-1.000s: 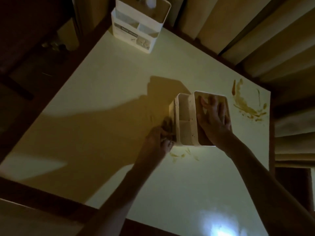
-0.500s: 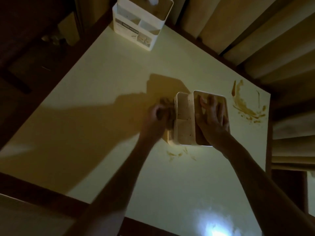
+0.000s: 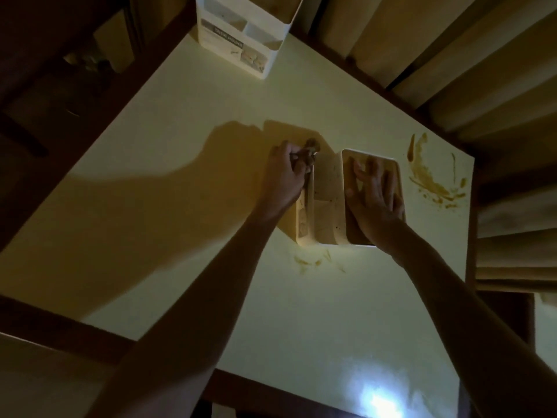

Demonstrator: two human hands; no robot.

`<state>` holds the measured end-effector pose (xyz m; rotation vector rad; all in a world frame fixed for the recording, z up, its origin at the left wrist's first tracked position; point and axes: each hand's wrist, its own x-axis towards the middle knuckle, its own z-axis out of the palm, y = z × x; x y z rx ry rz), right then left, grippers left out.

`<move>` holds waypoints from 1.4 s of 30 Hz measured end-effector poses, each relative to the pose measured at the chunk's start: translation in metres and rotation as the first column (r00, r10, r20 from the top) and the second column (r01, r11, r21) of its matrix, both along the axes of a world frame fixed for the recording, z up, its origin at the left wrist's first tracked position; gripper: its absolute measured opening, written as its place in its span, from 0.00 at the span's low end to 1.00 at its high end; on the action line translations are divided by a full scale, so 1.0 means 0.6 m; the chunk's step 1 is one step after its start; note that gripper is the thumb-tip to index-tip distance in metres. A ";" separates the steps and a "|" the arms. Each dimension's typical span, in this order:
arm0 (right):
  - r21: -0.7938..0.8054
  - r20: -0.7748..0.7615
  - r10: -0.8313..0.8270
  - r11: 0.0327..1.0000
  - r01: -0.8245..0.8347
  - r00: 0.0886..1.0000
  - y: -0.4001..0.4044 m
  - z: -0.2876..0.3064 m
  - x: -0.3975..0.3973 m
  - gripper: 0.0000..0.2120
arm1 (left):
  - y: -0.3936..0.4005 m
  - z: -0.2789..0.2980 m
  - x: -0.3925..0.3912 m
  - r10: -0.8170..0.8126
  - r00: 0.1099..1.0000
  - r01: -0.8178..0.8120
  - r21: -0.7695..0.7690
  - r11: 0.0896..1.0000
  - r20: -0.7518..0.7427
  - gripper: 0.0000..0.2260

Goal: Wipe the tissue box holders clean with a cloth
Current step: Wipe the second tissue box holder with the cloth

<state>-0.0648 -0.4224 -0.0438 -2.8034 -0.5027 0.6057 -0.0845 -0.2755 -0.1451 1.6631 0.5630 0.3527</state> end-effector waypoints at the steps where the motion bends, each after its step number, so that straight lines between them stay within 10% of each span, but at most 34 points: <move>1: -0.006 0.005 0.001 1.000 -0.001 1.000 -0.001 -0.003 0.002 0.22 | -0.010 -0.001 -0.016 0.001 0.999 -0.001 -0.017 1.000 0.041 0.10; 28: -0.065 -0.018 0.028 0.997 -0.030 0.999 -0.001 0.003 0.001 0.23 | -0.198 0.002 -0.238 0.006 1.000 -0.006 -0.275 0.961 0.000 0.06; 34: -0.077 0.005 0.061 0.995 -0.060 0.998 -0.010 -0.007 0.009 0.26 | -0.094 0.021 -0.206 0.268 0.963 -0.267 0.016 0.964 -0.036 0.11; 42: -0.083 0.006 0.041 0.996 -0.040 0.999 -0.011 -0.014 0.010 0.26 | -0.070 0.016 -0.143 -0.152 0.984 0.172 0.279 0.945 -0.092 0.15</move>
